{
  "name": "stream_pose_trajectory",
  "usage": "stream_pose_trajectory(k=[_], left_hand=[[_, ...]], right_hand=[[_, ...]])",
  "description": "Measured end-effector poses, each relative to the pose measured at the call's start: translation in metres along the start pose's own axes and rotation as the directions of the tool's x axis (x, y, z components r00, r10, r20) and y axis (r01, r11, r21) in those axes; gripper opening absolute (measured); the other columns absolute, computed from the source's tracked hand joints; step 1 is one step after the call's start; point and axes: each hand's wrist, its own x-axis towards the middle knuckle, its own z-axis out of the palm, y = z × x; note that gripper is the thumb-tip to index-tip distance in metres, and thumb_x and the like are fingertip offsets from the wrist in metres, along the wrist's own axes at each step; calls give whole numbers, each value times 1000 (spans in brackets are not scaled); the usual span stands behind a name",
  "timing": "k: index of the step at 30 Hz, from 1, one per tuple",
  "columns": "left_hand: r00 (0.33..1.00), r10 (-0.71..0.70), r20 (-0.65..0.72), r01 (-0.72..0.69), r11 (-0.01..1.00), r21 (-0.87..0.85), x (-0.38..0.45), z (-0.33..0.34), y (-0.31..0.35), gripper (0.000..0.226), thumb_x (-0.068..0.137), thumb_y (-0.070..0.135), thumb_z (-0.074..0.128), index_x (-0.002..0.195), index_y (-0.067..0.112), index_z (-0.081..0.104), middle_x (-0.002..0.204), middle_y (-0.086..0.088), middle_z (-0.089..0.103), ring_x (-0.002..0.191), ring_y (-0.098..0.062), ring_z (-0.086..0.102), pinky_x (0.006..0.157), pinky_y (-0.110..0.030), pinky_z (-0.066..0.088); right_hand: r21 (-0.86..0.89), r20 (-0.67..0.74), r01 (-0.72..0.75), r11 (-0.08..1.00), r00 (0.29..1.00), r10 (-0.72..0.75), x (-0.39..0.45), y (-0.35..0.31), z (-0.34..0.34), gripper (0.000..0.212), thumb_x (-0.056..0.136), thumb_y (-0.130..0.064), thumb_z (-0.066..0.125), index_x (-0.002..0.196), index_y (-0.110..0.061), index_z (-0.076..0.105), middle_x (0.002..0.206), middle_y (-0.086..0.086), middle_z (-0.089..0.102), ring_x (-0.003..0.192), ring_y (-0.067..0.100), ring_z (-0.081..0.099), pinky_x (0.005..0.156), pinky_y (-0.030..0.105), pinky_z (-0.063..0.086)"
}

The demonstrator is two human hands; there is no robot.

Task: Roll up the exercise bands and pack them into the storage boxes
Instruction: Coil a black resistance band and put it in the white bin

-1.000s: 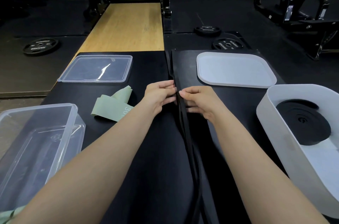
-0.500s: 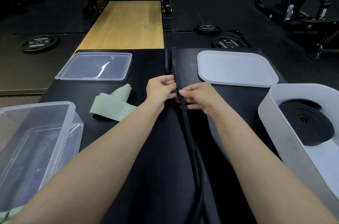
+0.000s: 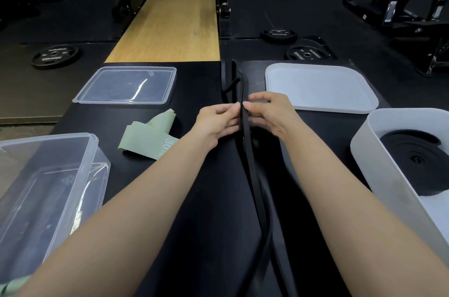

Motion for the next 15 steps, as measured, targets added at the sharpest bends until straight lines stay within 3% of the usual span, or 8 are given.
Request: stream_pose_trajectory(k=[4,9,13,15], left_hand=[[990,-92,105,93,996,-2,-11,-5,-8,41,84,9,66,122,1,54,94,-7,68,83,-16,67,69,-23,59],[992,-108,58,107,994,17,-17,-8,-9,40,82,10,69,119,3,56,97,-7,67,90,-22,66,69,-27,59],[987,-104,120,117,987,-113,-22,-9,-12,29,89,6,58,118,2,60,97,-7,68,87,-18,67,64,-26,59],[993,-79,85,87,992,-94,-23,-9,-13,28,88,3,59,116,2,61,94,-7,68,84,-16,67,62,-25,59]], right_hand=[[7,-12,35,999,999,-35,6,-3,4,14,84,-2,66,95,-10,61,83,7,65,69,13,65,56,17,53],[-41,-80,83,996,993,-86,9,-3,10,13,83,-5,69,92,-13,64,93,6,66,84,16,65,59,16,53],[19,-50,66,998,997,-65,7,-5,8,12,84,-4,68,88,-15,62,96,11,67,80,17,67,64,21,55],[47,-33,52,997,998,-51,5,-6,6,12,85,-4,66,91,-13,61,90,9,68,73,15,68,64,23,57]])
